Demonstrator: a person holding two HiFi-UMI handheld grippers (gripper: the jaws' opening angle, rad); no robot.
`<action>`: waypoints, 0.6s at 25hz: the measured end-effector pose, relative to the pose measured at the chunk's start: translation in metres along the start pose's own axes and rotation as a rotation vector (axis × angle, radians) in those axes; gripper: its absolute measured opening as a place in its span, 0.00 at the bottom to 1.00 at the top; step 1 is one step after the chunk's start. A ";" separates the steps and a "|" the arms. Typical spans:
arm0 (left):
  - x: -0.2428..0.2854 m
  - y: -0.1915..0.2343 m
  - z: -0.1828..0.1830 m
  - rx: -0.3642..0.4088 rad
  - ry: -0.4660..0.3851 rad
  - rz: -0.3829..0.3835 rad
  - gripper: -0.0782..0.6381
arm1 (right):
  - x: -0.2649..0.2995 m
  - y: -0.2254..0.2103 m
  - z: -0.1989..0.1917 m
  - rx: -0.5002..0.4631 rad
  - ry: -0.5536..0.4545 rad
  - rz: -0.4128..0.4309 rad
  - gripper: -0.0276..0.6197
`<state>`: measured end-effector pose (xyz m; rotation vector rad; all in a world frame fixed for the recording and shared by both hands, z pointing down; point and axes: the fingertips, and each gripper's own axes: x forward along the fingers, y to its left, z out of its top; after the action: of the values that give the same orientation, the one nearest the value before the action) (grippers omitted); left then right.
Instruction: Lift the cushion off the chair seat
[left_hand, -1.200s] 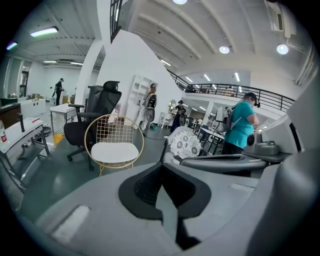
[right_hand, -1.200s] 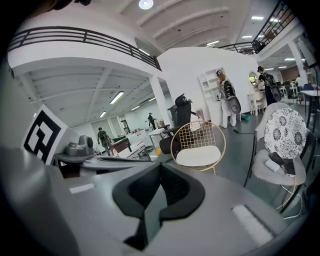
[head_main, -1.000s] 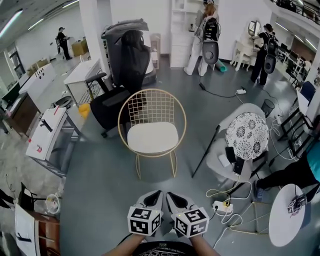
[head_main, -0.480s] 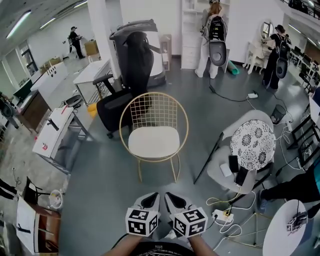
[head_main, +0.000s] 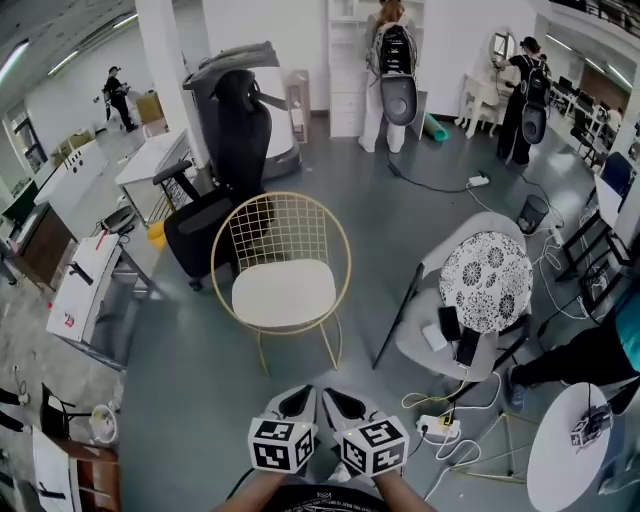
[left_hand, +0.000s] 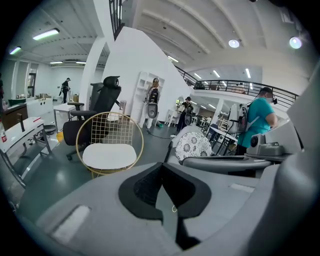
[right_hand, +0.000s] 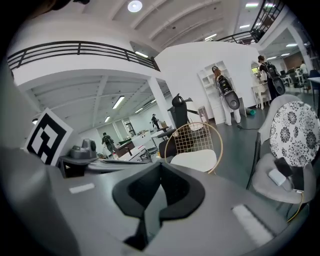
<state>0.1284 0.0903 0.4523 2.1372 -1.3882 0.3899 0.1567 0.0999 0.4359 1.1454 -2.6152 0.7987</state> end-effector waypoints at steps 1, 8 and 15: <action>0.005 0.002 0.003 0.000 0.002 -0.010 0.10 | 0.004 -0.003 0.001 0.003 -0.003 -0.011 0.04; 0.030 0.046 0.031 0.000 0.012 -0.054 0.10 | 0.052 -0.009 0.020 0.014 0.000 -0.065 0.04; 0.041 0.129 0.057 -0.038 0.017 -0.039 0.10 | 0.138 0.015 0.033 -0.001 0.077 -0.035 0.04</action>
<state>0.0258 -0.0146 0.4658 2.1220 -1.3320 0.3636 0.0526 0.0032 0.4523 1.1332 -2.5257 0.8181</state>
